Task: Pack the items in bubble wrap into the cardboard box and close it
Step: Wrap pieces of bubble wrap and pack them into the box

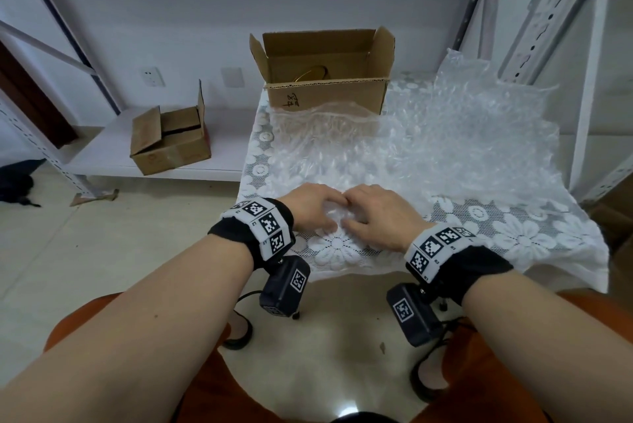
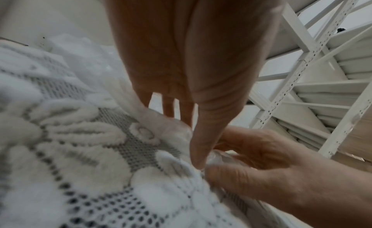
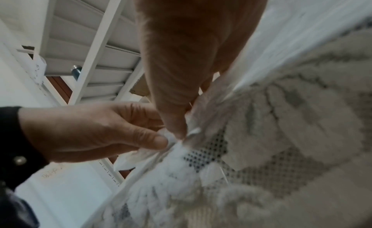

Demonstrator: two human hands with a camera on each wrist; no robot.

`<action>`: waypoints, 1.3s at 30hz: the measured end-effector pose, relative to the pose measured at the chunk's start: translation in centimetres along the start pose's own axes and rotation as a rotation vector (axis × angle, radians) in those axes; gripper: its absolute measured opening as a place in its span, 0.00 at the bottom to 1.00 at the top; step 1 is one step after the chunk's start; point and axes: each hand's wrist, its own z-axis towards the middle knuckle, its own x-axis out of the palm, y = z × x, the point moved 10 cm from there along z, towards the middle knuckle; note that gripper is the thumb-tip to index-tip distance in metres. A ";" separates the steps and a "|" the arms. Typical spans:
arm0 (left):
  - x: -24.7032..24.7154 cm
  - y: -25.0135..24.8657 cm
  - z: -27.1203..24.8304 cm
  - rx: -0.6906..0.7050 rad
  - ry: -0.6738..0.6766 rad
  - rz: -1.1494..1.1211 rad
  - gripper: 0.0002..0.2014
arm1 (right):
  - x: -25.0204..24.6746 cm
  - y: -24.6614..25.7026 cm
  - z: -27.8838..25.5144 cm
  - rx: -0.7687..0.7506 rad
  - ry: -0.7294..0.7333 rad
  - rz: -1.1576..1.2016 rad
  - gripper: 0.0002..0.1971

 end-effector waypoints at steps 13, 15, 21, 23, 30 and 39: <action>-1.3 0.5 0.0 -0.063 -0.116 0.087 0.32 | -0.4 -1.5 0.5 0.202 0.098 0.204 0.21; -1.3 0.5 -0.2 -0.067 -0.125 0.077 0.33 | -0.5 -1.7 0.7 0.214 0.119 0.204 0.22; -1.9 0.0 -0.4 -0.035 -0.159 0.116 0.29 | -1.1 -1.4 1.7 0.202 0.178 0.130 0.21; -2.1 0.0 -0.5 -0.041 -0.159 0.095 0.29 | -1.4 -1.2 2.4 0.193 0.196 0.068 0.20; -3.5 1.1 -0.8 -0.085 -0.216 0.015 0.25 | -2.2 0.1 3.3 0.168 0.222 -0.083 0.23; -5.9 5.5 -3.2 -0.161 -0.344 -0.122 0.13 | -2.4 -0.6 2.0 0.125 0.262 -0.015 0.22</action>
